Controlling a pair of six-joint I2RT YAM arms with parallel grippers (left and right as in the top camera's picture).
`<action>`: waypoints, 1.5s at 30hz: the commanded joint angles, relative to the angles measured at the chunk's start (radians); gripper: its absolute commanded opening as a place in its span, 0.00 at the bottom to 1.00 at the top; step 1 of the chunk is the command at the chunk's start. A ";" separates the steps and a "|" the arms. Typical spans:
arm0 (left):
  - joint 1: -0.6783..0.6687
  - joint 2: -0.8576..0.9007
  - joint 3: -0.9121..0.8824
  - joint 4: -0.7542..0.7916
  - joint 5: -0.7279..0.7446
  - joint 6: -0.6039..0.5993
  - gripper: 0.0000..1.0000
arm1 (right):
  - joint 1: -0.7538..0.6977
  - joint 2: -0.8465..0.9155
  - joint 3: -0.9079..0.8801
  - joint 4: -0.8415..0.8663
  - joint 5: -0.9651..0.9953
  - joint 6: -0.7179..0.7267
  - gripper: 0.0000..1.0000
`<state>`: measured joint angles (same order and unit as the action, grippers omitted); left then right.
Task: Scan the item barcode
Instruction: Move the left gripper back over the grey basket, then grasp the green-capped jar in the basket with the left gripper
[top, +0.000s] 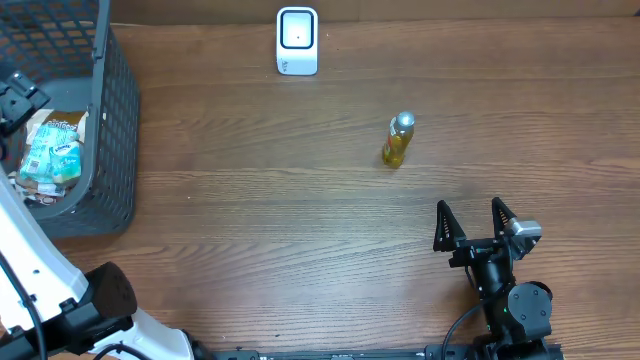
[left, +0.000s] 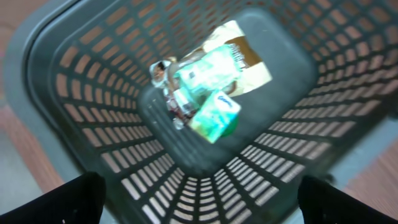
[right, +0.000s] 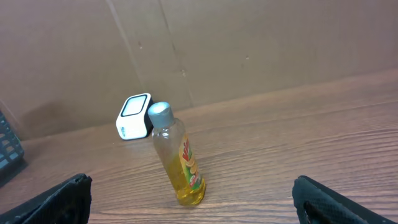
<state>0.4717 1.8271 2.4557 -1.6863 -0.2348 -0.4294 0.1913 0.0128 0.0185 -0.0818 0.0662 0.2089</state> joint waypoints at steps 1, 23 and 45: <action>0.024 -0.015 -0.061 0.016 0.006 -0.031 1.00 | 0.005 -0.010 -0.011 0.005 -0.001 -0.004 1.00; 0.054 -0.005 -0.637 0.459 0.121 0.301 1.00 | 0.005 -0.010 -0.011 0.005 -0.002 -0.005 1.00; 0.072 0.244 -0.687 0.544 0.187 0.412 1.00 | 0.005 -0.010 -0.011 0.005 -0.001 -0.004 1.00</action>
<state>0.5331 2.0212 1.7786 -1.1435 -0.0624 -0.0441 0.1913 0.0128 0.0185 -0.0814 0.0662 0.2089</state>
